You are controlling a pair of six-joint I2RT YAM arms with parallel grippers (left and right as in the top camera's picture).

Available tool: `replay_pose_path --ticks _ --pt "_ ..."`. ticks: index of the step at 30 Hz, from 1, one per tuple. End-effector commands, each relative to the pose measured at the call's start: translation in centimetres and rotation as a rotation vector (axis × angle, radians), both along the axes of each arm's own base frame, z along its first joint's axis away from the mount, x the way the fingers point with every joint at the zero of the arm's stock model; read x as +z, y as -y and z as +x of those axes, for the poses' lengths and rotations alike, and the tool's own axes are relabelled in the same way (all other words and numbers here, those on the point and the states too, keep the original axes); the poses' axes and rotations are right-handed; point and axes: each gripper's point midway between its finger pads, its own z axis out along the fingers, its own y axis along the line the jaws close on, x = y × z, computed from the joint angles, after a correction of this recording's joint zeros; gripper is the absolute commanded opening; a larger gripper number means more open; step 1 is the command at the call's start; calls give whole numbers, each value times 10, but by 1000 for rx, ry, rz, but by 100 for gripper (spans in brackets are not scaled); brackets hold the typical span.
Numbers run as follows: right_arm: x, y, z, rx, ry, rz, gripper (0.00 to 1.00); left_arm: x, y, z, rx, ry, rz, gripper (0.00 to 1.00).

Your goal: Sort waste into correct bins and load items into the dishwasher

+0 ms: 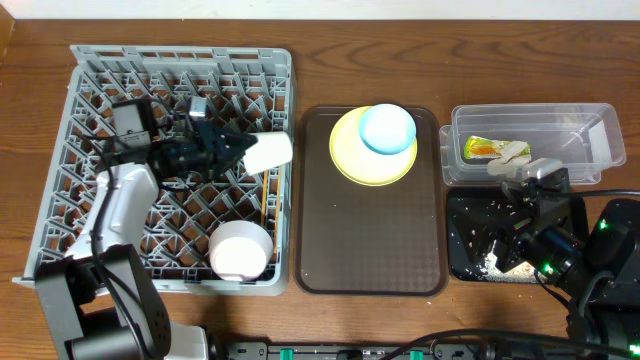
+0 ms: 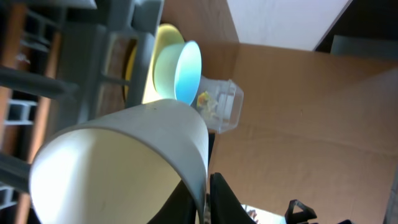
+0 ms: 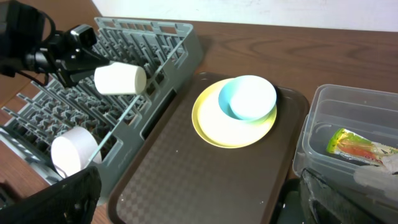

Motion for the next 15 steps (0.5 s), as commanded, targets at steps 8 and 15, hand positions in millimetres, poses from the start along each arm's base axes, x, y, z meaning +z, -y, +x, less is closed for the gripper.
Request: replay_pose_path --ticks 8,15 --pt "5 -2 -1 11 17 -8 99 -46 -37 -11 73 -90 278 17" --pt "5 -2 -1 11 17 -8 99 -52 -45 -19 79 -108 357 17"
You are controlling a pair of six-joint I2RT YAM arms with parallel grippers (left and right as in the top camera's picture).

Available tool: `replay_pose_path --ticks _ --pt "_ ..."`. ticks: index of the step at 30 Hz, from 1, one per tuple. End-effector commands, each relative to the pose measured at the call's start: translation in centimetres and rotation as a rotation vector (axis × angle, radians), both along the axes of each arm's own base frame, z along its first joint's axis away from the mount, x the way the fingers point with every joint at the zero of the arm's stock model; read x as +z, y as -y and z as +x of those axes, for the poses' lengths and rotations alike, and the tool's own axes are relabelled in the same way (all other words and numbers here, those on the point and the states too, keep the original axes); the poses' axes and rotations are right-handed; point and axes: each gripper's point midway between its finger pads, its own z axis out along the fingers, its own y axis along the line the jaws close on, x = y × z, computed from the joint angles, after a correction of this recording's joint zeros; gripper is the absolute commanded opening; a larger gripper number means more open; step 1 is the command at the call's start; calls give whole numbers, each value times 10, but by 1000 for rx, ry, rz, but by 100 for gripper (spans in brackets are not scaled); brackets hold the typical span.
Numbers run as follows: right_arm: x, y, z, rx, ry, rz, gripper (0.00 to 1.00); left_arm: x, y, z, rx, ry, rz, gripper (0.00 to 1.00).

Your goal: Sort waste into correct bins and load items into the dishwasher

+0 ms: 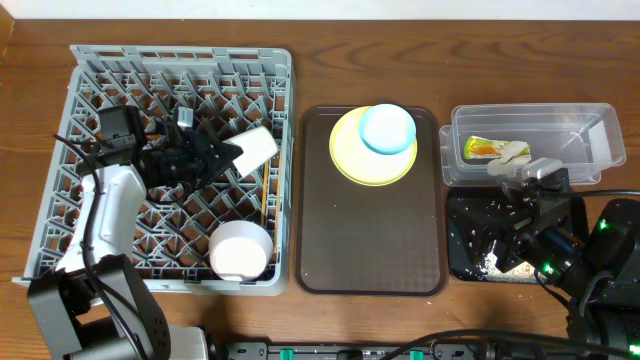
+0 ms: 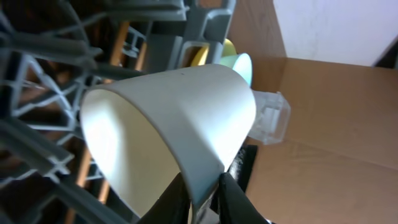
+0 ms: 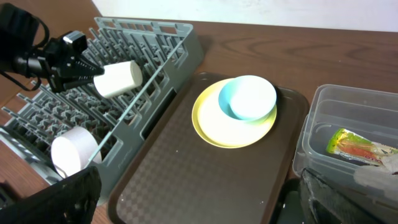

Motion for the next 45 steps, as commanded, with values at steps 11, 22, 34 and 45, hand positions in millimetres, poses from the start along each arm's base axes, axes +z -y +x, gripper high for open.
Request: replay_pose_path --ticks 11,22,34,45 --pt "5 -2 -1 11 18 -8 99 17 -58 -33 183 7 396 17" --pt "5 -2 -1 11 17 -8 99 75 -58 -64 267 167 530 15" --pt "5 -2 -1 11 17 -8 99 94 19 -63 53 244 507 14" --pt "5 -2 -1 11 17 -8 99 104 150 -16 -340 214 755 48"
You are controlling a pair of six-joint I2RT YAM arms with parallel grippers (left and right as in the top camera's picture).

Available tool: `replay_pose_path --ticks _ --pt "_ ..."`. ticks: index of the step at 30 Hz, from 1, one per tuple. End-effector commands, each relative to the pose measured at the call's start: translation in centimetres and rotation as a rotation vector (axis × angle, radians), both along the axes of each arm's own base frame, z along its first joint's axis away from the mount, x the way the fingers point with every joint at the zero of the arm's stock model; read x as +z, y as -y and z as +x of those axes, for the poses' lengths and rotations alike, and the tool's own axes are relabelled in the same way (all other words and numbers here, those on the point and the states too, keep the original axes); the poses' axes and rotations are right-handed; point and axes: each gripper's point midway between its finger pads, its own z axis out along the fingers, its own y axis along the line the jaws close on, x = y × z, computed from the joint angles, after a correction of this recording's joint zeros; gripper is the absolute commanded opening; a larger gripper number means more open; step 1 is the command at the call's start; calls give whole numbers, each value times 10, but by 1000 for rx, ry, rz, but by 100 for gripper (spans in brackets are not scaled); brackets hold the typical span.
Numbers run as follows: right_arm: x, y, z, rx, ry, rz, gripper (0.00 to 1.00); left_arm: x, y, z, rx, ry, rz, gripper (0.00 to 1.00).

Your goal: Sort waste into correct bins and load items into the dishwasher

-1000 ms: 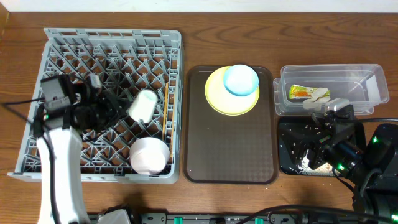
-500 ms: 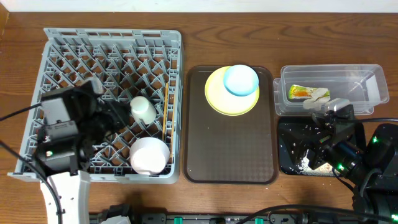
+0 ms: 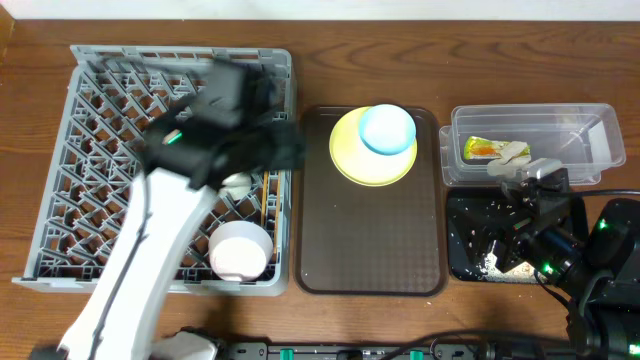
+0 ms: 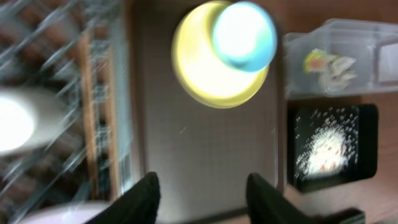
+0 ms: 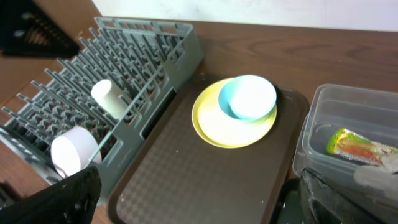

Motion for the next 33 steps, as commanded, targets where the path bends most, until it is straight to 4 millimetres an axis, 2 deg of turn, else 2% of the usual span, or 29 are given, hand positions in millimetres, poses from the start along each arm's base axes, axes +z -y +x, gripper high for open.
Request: replay_pose_path --ticks 1,6,10,13,18,21,23,28,33 --pt "5 -2 -1 11 19 -8 99 -23 47 30 -83 20 73 48" --pt "5 -2 -1 11 19 -8 99 -64 111 59 -173 65 49 49" --pt "5 -2 -1 11 19 -8 99 -93 148 75 -213 95 30 49" --pt "5 -2 -1 11 19 -8 99 -123 162 81 -228 74 42 49" --pt "5 -2 -1 11 19 -8 99 -166 171 79 -253 0 60 41" --pt "5 -2 -1 11 19 -8 99 -173 181 71 -298 -19 42 41" --pt "5 -2 -1 11 19 -8 99 -171 194 65 -391 35 58 45" --pt "5 -2 -1 11 19 -8 99 -171 210 60 -455 134 134 46" --pt "5 -2 -1 11 19 -8 99 -173 211 67 -446 223 234 47"
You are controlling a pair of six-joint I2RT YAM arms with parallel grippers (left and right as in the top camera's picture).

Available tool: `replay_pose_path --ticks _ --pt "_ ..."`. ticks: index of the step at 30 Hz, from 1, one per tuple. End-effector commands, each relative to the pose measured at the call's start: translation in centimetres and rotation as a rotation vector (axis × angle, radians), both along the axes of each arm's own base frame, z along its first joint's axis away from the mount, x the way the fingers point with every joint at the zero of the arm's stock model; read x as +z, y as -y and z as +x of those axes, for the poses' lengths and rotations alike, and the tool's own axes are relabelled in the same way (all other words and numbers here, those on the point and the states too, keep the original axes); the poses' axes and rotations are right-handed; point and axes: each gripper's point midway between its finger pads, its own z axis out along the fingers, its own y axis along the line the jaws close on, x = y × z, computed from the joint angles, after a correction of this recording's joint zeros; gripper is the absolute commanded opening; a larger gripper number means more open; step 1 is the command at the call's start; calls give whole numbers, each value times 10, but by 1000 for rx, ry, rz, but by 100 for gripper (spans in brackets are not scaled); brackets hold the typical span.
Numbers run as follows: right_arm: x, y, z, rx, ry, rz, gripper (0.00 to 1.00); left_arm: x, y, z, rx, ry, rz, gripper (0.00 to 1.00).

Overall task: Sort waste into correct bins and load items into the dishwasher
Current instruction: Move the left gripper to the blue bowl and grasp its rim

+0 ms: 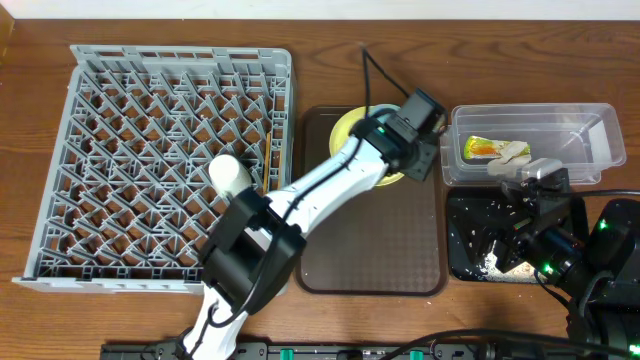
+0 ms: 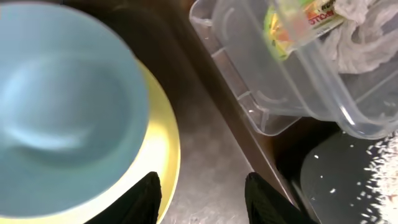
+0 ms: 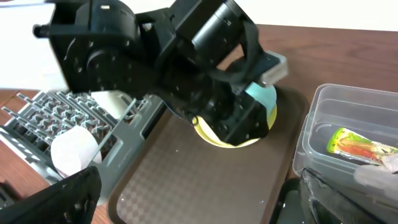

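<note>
My left gripper [image 2: 202, 202] is open, its fingers [image 2: 146, 199] low over the light blue bowl [image 2: 62, 112] that sits on the yellow plate [image 2: 163, 155]. In the overhead view the left gripper [image 1: 418, 150] covers the bowl, and only the plate's edge [image 1: 345, 130] shows. A white cup [image 1: 228, 172] lies in the grey dishwasher rack [image 1: 150, 100]. A white bowl [image 3: 74, 149] rests near the rack's front. My right gripper [image 3: 205, 205] is open and empty, hanging over the black bin [image 1: 480, 245].
The plate sits at the far end of a brown tray [image 1: 370, 240]. A clear container [image 1: 590, 150] at the right holds a food wrapper [image 1: 485, 148] and crumpled paper. The black bin holds scattered crumbs. My left arm stretches across the rack's front right corner.
My left gripper was high over the rack's right edge and the tray, seen blurred. Now it is low over the blue bowl and yellow plate. The cup stays in the rack.
My left gripper first held the white cup over the rack's right side. Then the cup was lower among the rack's tines, still gripped. Later it lay released in the rack with the gripper open above. Now the gripper is at the bowl; the right arm has stayed put.
</note>
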Motion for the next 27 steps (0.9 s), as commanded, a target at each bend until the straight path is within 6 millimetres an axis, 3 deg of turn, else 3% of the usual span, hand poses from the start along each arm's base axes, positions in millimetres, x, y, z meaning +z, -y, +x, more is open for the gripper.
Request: replay_pose_path --ticks 1,7,13,17,22,27 --pt "5 -2 -1 11 19 -9 99 0 -8 13 15 117 89 48" --pt "5 -2 -1 11 19 -8 99 -7 -2 19 12 131 76 49" --pt "5 -2 -1 11 19 -8 99 -45 -1 24 14 116 120 49" --pt "5 -2 -1 11 18 -8 99 -56 -20 32 66 151 219 31" --pt "5 -2 -1 11 18 -8 99 -52 -26 32 77 158 245 10" --pt "5 -2 -1 11 18 -8 99 -33 -33 25 75 150 253 8"
